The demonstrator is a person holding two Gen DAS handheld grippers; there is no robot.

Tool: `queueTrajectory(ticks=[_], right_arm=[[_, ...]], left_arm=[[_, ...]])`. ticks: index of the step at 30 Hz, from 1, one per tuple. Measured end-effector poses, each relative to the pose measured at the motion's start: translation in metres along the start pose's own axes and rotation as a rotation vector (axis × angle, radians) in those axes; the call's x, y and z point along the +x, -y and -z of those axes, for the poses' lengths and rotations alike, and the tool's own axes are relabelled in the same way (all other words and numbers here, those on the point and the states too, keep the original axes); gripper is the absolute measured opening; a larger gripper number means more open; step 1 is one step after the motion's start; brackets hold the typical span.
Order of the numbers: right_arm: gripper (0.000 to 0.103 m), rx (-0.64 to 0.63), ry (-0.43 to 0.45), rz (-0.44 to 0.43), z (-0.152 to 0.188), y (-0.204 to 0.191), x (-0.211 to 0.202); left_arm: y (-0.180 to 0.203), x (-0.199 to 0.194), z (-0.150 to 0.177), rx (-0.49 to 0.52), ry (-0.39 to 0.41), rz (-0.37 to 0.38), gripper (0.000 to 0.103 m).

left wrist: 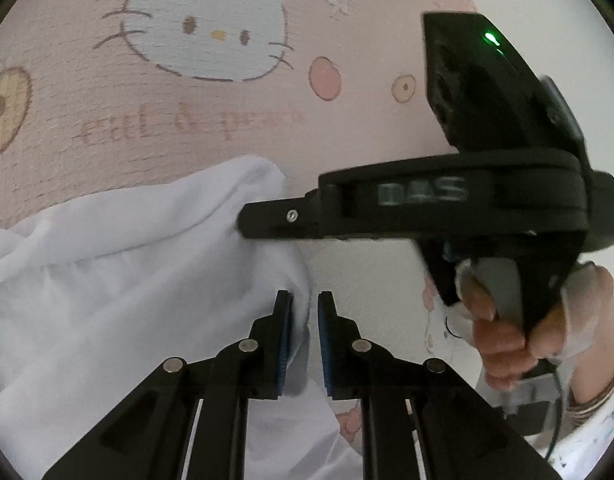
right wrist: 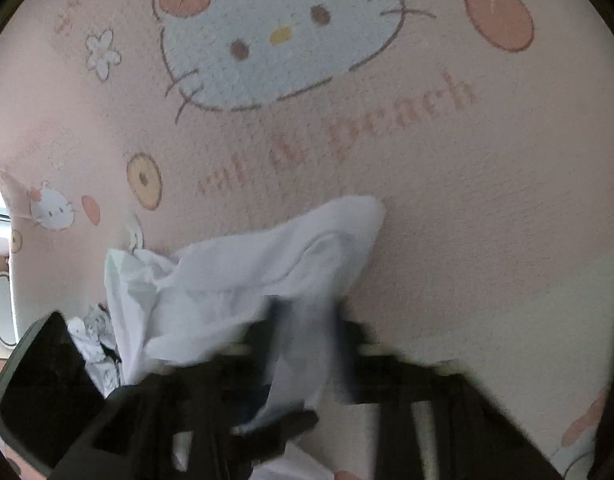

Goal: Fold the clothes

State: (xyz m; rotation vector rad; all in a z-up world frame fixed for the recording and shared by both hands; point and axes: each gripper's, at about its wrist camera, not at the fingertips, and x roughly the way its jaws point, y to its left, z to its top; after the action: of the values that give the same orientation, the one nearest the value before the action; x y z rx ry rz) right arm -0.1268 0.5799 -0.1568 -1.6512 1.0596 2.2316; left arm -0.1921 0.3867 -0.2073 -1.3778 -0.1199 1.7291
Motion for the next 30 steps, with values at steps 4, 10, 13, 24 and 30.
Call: queueTrajectory(ticks=[4, 10, 13, 24, 30], right_arm=[[0.006, -0.059, 0.056, 0.003, -0.004, -0.012, 0.004], [0.006, -0.072, 0.101, 0.107, -0.014, -0.009, 0.000], [0.006, -0.032, 0.074, 0.084, -0.014, 0.000, 0.002], [0.054, -0.056, 0.054, 0.094, -0.006, -0.008, -0.003], [0.054, -0.076, -0.034, 0.138, -0.002, -0.021, 0.013]], left_arm=[[0.001, -0.012, -0.003, 0.004, 0.031, 0.014, 0.011], [0.008, -0.028, -0.006, 0.113, -0.011, -0.224, 0.024], [0.000, -0.055, -0.001, 0.140, 0.020, -0.303, 0.063], [-0.086, -0.138, 0.001, 0.010, 0.053, -0.478, 0.065], [-0.126, -0.167, 0.019, -0.026, 0.044, -0.594, 0.065]])
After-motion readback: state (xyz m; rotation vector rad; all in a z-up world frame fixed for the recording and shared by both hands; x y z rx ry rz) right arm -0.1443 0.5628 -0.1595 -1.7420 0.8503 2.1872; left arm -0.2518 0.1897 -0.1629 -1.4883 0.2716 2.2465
